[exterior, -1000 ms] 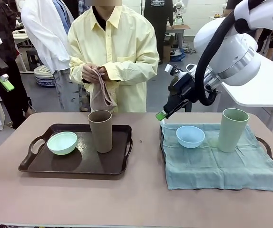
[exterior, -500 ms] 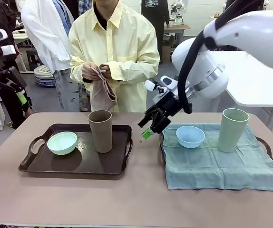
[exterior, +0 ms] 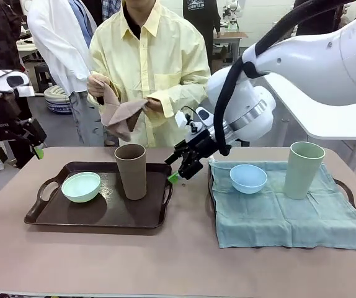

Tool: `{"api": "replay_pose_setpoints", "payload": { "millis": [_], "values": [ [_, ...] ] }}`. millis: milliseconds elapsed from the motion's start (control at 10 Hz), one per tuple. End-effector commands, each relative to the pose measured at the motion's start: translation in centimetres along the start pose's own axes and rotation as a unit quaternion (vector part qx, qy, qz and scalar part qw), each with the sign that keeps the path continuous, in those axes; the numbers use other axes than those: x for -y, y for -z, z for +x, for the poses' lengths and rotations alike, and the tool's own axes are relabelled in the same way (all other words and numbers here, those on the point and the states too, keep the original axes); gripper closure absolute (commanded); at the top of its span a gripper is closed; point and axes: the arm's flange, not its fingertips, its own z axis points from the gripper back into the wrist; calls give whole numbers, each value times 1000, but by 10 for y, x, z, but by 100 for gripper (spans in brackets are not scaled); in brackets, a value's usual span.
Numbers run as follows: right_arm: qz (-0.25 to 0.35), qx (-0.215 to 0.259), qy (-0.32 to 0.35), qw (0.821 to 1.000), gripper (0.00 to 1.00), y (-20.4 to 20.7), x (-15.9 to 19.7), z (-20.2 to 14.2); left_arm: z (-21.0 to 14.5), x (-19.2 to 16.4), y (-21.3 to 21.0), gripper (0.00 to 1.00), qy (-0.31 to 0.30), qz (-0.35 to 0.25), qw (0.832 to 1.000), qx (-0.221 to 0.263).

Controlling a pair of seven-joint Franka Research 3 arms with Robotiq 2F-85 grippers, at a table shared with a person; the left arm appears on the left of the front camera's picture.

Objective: Set up a tray with a mat and arrange the tableware.
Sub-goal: Pick up the Picnic Bowl and Reusable plastic cup from the Handle tray in front of the human's position and hold them in the air.

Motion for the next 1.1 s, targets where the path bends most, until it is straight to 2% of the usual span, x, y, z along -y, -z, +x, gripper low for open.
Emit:
{"api": "replay_pose_setpoints", "payload": {
  "millis": [0, 100, 200, 300, 500, 800, 1000],
  "values": [
    [-28, 10, 18, 999, 0, 21, 1, 8, 0, 6, 12, 3, 6, -12, 1000, 23],
    [0, 0, 0, 1000, 0, 0, 0, 0, -9, 6, 7, 3, 13, -42, 999, 14],
    [0, 0, 0, 1000, 0, 0, 0, 0, 2, 3, 8, 3, 4, -1, 1000, 6],
    [0, 0, 0, 1000, 0, 0, 0, 0, 2, 3, 8, 3, 4, -1, 1000, 6],
    [-18, -3, 13, 1000, 0, 20, 2, -1, 5, 16, 14, 3, -1, -21, 1000, 1],
    [-56, 27, 25, 998, 0, 46, 11, -3, 12, 29, 31, 3, -25, 20, 999, 24],
    [-88, 24, 22, 996, 0, 63, 13, 0, 18, 28, 42, 3, -24, 20, 999, 8]
  ]
}}
